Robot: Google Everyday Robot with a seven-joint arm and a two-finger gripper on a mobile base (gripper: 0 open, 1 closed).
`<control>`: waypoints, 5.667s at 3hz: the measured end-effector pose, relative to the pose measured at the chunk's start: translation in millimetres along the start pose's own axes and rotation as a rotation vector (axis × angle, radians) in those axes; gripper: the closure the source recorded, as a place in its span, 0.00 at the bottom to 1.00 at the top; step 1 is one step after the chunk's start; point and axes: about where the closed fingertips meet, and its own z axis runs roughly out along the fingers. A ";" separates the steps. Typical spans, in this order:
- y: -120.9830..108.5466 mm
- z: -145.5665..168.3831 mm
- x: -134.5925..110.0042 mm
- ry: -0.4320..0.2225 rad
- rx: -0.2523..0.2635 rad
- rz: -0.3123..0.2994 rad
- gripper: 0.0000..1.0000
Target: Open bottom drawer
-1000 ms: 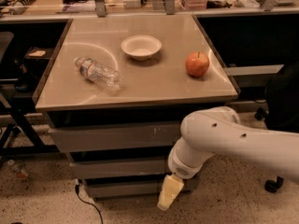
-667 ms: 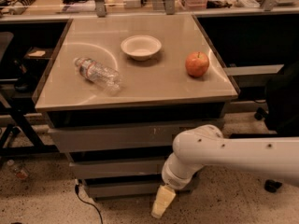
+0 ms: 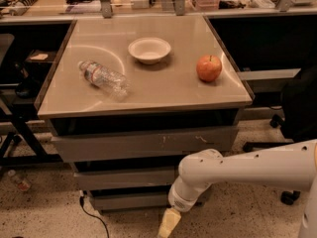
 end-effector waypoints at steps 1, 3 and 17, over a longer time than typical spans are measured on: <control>-0.1 0.2 0.0 0.000 0.000 0.000 0.00; -55.1 68.8 20.8 -0.038 -0.009 0.113 0.00; -203.1 227.8 56.5 -0.114 0.135 0.257 0.00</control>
Offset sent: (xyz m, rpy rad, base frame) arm 0.0456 -0.0018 -0.1017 0.0596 0.0269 -0.1118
